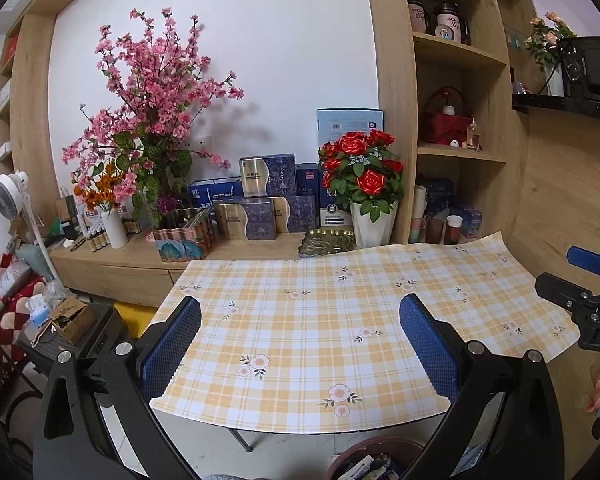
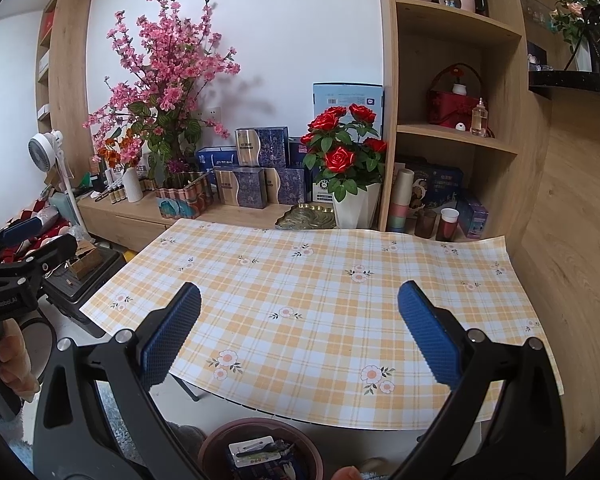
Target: Collect trash
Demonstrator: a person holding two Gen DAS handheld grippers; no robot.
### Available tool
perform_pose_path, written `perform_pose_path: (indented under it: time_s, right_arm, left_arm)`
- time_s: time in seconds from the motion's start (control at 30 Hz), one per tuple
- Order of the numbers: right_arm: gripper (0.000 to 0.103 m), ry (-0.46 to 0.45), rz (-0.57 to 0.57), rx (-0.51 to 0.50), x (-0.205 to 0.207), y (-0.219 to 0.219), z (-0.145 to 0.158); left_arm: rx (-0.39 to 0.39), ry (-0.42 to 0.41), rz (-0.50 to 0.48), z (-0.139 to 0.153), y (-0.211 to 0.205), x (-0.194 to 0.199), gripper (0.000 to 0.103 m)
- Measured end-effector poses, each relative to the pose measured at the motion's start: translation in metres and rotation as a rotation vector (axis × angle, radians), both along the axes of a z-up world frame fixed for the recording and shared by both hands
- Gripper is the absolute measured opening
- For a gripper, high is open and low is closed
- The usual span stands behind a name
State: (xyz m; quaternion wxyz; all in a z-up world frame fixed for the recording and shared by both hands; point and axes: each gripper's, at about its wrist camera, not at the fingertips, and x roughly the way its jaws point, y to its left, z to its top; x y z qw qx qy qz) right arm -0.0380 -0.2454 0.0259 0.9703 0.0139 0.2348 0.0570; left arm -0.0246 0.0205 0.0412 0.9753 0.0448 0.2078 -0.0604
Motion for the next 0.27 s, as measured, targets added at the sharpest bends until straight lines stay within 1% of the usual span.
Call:
perform_pose_path:
  time_s: [0.27]
  right_arm:
    - [0.097, 0.001, 0.000, 0.001, 0.0000, 0.0003, 0.0001]
  left_arm:
    - [0.021, -0.011, 0.006, 0.0013, -0.0028, -0.0041, 0.097]
